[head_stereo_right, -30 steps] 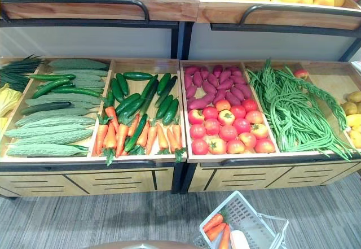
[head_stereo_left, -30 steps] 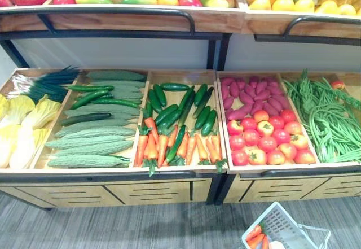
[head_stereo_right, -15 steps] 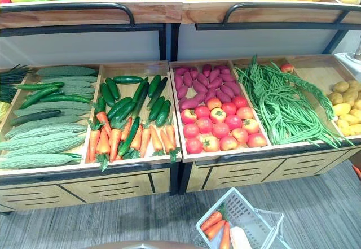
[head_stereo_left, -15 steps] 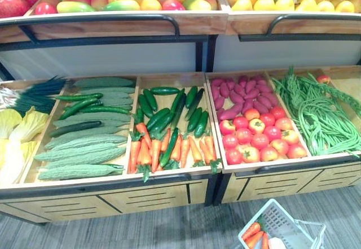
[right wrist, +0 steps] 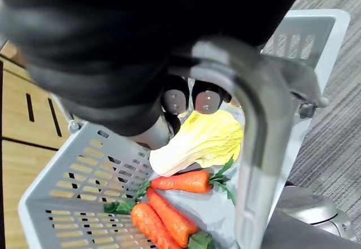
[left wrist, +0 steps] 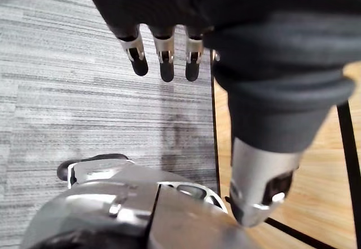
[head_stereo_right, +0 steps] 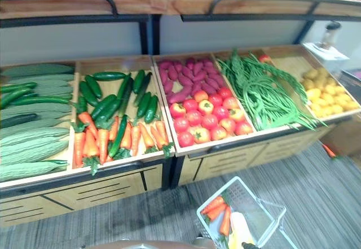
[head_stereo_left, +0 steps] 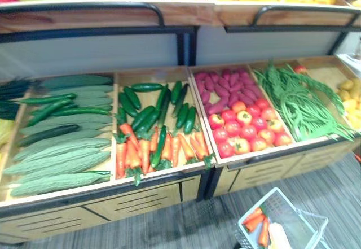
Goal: Pick vegetable in the basket
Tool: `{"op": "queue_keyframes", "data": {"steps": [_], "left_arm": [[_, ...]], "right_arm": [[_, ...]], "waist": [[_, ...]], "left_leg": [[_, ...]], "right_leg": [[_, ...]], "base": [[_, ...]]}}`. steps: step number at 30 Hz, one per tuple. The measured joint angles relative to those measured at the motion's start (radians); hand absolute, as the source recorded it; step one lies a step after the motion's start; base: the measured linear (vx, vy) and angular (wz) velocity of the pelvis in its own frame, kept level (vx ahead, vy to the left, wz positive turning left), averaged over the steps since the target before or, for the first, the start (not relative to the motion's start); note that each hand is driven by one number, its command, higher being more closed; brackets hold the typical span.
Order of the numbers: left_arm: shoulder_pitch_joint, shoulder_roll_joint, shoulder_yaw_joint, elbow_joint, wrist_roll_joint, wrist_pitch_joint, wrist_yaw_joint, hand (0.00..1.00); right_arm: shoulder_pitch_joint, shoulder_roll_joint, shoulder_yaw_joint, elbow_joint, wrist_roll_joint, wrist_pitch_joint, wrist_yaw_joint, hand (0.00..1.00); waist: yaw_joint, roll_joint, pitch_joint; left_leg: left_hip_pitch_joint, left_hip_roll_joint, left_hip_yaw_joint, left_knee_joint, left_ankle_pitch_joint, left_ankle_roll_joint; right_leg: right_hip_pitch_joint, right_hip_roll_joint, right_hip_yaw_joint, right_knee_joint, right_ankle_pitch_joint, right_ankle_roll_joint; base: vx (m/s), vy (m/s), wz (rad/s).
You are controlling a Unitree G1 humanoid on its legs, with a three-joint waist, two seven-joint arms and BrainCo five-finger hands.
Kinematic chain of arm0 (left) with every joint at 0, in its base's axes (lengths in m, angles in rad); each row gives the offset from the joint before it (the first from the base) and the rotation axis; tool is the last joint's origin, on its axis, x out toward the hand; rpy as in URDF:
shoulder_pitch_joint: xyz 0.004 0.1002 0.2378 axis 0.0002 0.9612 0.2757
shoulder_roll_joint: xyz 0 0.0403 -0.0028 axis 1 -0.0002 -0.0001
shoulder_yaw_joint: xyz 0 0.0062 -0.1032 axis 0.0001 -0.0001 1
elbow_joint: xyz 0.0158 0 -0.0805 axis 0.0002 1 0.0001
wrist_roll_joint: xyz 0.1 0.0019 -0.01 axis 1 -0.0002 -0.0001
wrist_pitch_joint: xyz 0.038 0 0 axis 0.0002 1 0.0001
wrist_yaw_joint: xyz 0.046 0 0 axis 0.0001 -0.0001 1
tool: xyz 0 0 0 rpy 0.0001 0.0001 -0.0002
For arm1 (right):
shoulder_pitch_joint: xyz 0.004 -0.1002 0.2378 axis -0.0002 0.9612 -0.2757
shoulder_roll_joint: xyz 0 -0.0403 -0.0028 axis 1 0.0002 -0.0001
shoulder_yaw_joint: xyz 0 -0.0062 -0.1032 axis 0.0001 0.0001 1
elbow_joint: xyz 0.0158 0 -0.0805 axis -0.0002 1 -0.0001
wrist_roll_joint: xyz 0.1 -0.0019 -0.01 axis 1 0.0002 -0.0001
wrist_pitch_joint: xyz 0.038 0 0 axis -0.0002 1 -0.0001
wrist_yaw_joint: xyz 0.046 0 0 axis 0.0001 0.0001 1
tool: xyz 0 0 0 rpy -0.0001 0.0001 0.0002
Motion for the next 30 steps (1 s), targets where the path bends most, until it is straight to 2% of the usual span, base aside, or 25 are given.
{"op": "queue_keyframes", "data": {"steps": [1, 2, 3, 4, 5, 8, 10, 11, 12, 13, 15, 16, 17, 18, 19, 21, 22, 23, 24, 25, 26, 27, 28, 29, 30], "left_arm": [[-0.009, 0.0, 0.002, 0.006, -0.002, 0.0, 0.001, 0.0], [-0.021, -0.005, 0.0, 0.006, -0.002, -0.001, 0.0, 0.0], [-0.027, -0.005, 0.0, 0.004, -0.002, -0.002, -0.001, 0.0], [-0.033, -0.002, -0.016, -0.004, -0.002, -0.002, -0.001, 0.0], [-0.026, 0.0, -0.032, -0.006, -0.002, -0.001, -0.001, 0.0], [-0.022, 0.004, -0.066, -0.01, -0.002, -0.001, -0.001, 0.0], [-0.023, 0.006, -0.066, -0.02, -0.002, -0.001, -0.003, 0.0], [-0.023, 0.007, -0.066, -0.025, -0.002, -0.001, -0.003, 0.0], [-0.025, 0.006, -0.067, -0.026, -0.002, -0.001, -0.004, 0.0], [-0.03, 0.003, -0.069, -0.026, -0.003, -0.001, -0.003, 0.0], [-0.036, -0.007, -0.079, -0.025, -0.003, -0.001, -0.003, 0.0], [-0.038, -0.002, -0.081, -0.025, -0.003, -0.002, -0.003, 0.0], [-0.064, 0.016, -0.099, -0.022, -0.011, 0.0, -0.003, 0.0], [-0.085, 0.029, -0.111, -0.017, -0.033, 0.0, -0.005, 0.0], [-0.094, 0.028, -0.118, -0.009, -0.04, 0.0, -0.004, 0.0], [-0.094, 0.027, -0.117, 0.009, -0.042, -0.001, -0.001, 0.0], [-0.091, 0.022, -0.115, 0.01, -0.042, -0.001, 0.0, 0.0], [-0.084, 0.016, -0.111, 0.008, -0.043, -0.001, 0.0, 0.0], [-0.082, 0.003, -0.103, 0.003, -0.044, -0.001, 0.0, 0.0], [-0.075, 0.0, -0.089, -0.003, -0.092, -0.004, 0.003, 0.0], [-0.066, -0.012, -0.081, -0.005, -0.147, -0.013, 0.007, 0.0], [-0.059, -0.023, -0.076, -0.005, -0.163, -0.019, 0.009, 0.0], [-0.054, -0.035, -0.076, -0.005, -0.187, -0.027, 0.014, 0.0], [-0.056, -0.034, -0.076, -0.005, -0.197, -0.029, 0.015, 0.0], [-0.056, -0.032, -0.075, -0.005, -0.198, -0.03, 0.015, 0.0]], "right_arm": [[-0.004, 0.006, 0.028, -0.016, 0.009, 0.001, 0.001, 1.0], [-0.023, 0.01, 0.039, -0.027, 0.021, 0.0, 0.001, 1.0], [-0.031, 0.009, 0.036, -0.032, 0.027, -0.002, 0.0, 1.0], [-0.032, 0.003, 0.034, -0.032, 0.039, -0.001, -0.004, 1.0], [-0.028, -0.001, 0.035, -0.028, 0.04, -0.001, -0.006, 1.0], [-0.043, 0.002, 0.071, -0.013, 0.038, -0.001, 0.0, 1.0], [-0.061, 0.016, 0.075, -0.013, 0.037, 0.003, 0.004, 1.0], [-0.071, 0.021, 0.075, -0.012, 0.036, 0.006, 0.01, 1.0], [-0.079, 0.022, 0.075, -0.011, 0.036, 0.008, 0.014, 1.0], [-0.085, 0.016, 0.076, -0.013, 0.035, 0.008, 0.018, 1.0], [-0.09, 0.013, 0.101, -0.013, 0.035, 0.009, 0.017, 1.0], [-0.093, 0.015, 0.112, -0.015, 0.032, 0.009, 0.017, 1.0], [-0.094, 0.015, 0.137, -0.015, 0.023, 0.01, 0.016, 1.0], [-0.088, 0.014, 0.146, -0.015, 0.018, 0.014, 0.015, 1.0], [-0.084, 0.013, 0.148, -0.014, 0.018, 0.016, 0.014, 1.0], [-0.054, 0.011, 0.158, -0.014, 0.019, 0.015, 0.012, 1.0], [-0.042, 0.006, 0.173, -0.014, 0.019, 0.014, 0.011, 1.0], [-0.03, -0.002, 0.187, -0.014, 0.019, 0.006, 0.009, 1.0], [-0.03, -0.005, 0.188, -0.014, 0.018, 0.001, 0.009, 1.0], [-0.032, -0.012, 0.203, -0.014, 0.018, -0.004, 0.009, 1.0], [-0.035, -0.032, 0.227, -0.014, 0.019, -0.013, 0.009, 1.0], [-0.036, -0.04, 0.231, -0.012, 0.019, -0.013, 0.009, 1.0], [-0.036, -0.045, 0.232, -0.012, 0.019, -0.015, 0.009, 1.0], [-0.037, -0.045, 0.231, -0.012, 0.021, -0.018, 0.008, 1.0], [-0.036, -0.046, 0.229, -0.009, 0.028, -0.018, 0.008, 1.0]], "waist": [[0.001, 0.023, 0.008], [-0.006, 0.031, 0.031], [-0.009, 0.03, 0.042], [-0.012, 0.033, 0.059], [-0.011, 0.032, 0.059], [0.003, 0.021, 0.063], [0.005, 0.009, 0.069], [0.006, 0.001, 0.065], [0.008, 0.002, 0.066], [0.018, 0.022, 0.068], [0.03, 0.036, 0.062], [0.028, 0.032, 0.065], [0.019, 0.014, 0.078], [0.016, 0.012, 0.09], [0.012, 0.026, 0.092], [-0.012, 0.043, 0.094], [-0.014, 0.046, 0.092], [-0.015, 0.064, 0.089], [-0.014, 0.06, 0.094], [-0.004, 0.063, 0.098], [0.0, 0.062, 0.098], [0.003, 0.062, 0.098], [0.001, 0.063, 0.098], [0.001, 0.064, 0.098], [0.0, 0.065, 0.099]], "left_leg": [[-0.008, 0.019, 0.06, -0.015, 0.012, 0.023], [-0.011, 0.032, 0.108, -0.035, 0.03, 0.049], [-0.007, 0.03, 0.127, -0.051, 0.04, 0.06], [0.024, 0.026, 0.161, -0.093, 0.064, 0.07], [0.049, 0.017, 0.212, -0.145, 0.093, 0.08], [0.073, -0.002, 0.317, -0.216, 0.136, 0.089], [0.069, -0.003, 0.389, -0.208, 0.138, 0.091], [0.058, 0.007, 0.435, -0.186, 0.138, 0.091], [0.052, 0.018, 0.46, -0.173, 0.14, 0.088], [0.045, 0.041, 0.495, -0.168, 0.156, 0.072], [0.03, 0.075, 0.534, -0.18, 0.189, 0.059], [0.026, 0.082, 0.549, -0.171, 0.19, 0.059], [0.018, 0.1, 0.586, -0.125, 0.189, 0.059], [0.019, 0.135, 0.611, -0.072, 0.186, 0.055], [0.023, 0.163, 0.619, -0.051, 0.186, 0.055], [0.068, 0.252, 0.638, 0.022, 0.19, 0.049], [0.081, 0.271, 0.637, 0.042, 0.192, 0.046], [0.096, 0.3, 0.607, 0.084, 0.208, 0.022], [0.095, 0.306, 0.56, 0.106, 0.222, 0.006], [0.07, 0.291, 0.401, 0.143, 0.253, 0.009], [0.053, 0.194, 0.168, 0.08, 0.215, -0.03], [0.056, 0.14, 0.053, 0.032, 0.196, -0.047], [0.058, 0.059, -0.117, -0.048, 0.169, -0.07], [0.058, 0.013, -0.232, -0.126, 0.163, -0.075], [0.057, 0.002, -0.27, -0.159, 0.164, -0.075]], "right_leg": [[-0.015, 0.027, 0.041, -0.089, 0.143, -0.006], [-0.05, 0.022, 0.005, 0.015, 0.085, -0.026], [-0.074, 0.016, -0.033, 0.132, -0.002, -0.052], [-0.081, -0.011, -0.111, 0.329, -0.132, -0.094], [-0.056, -0.035, -0.193, 0.464, -0.201, -0.127], [0.05, -0.08, -0.289, 0.6, -0.245, -0.121], [0.128, -0.112, -0.308, 0.561, -0.243, -0.119], [0.167, -0.131, -0.331, 0.497, -0.237, -0.11], [0.169, -0.125, -0.343, 0.452, -0.252, -0.087], [0.173, -0.099, -0.383, 0.359, -0.26, -0.082], [0.18, -0.06, -0.44, 0.208, -0.275, -0.068], [0.176, -0.061, -0.464, 0.189, -0.293, -0.058], [0.174, -0.064, -0.497, 0.147, -0.334, -0.018], [0.188, -0.033, -0.489, 0.09, -0.344, 0.0], [0.198, -0.008, -0.48, 0.068, -0.327, -0.005], [0.244, 0.061, -0.427, 0.004, -0.305, -0.031], [0.25, 0.074, -0.405, -0.004, -0.304, -0.033], [0.254, 0.093, -0.354, -0.009, -0.3, -0.04], [0.25, 0.099, -0.314, -0.009, -0.298, -0.042], [0.242, 0.101, -0.229, -0.009, -0.289, -0.056], [0.225, 0.087, -0.152, -0.004, -0.277, -0.066], [0.214, 0.082, -0.112, -0.003, -0.27, -0.067], [0.194, 0.082, -0.048, -0.006, -0.256, -0.064], [0.173, 0.088, 0.005, -0.007, -0.244, -0.061], [0.166, 0.093, 0.026, -0.009, -0.241, -0.057]], "base": [[-0.2, 0.213, -1.3], [-0.23, 0.254, -1.06], [-0.18, 0.227, -0.78], [-0.14, 0.224, -0.74], [-0.06, 0.141, -0.79], [-0.11, 0.058, -1.08], [-0.13, -0.092, -1.22], [-0.15, -0.151, -1.31], [-0.13, -0.198, -1.47], [-0.09, -0.183, -1.31], [-0.15, -0.315, -1.73], [-0.13, -0.39, -1.52], [-0.05, -0.351, -1.03], [-0.03, -0.342, -0.91], [-0.04, -0.301, -0.82], [-0.08, -0.226, -0.8], [-0.13, -0.198, -1.04], [-0.1, -0.115, -0.98], [-0.11, -0.132, -1.54], [-0.05, -0.047, -1.8], [-0.07, -0.01, -1.92], [-0.04, 0.09, -1.82], [-0.05, 0.144, -1.64], [-0.03, 0.139, -1.43], [-0.03, 0.164, -1.07]]}}
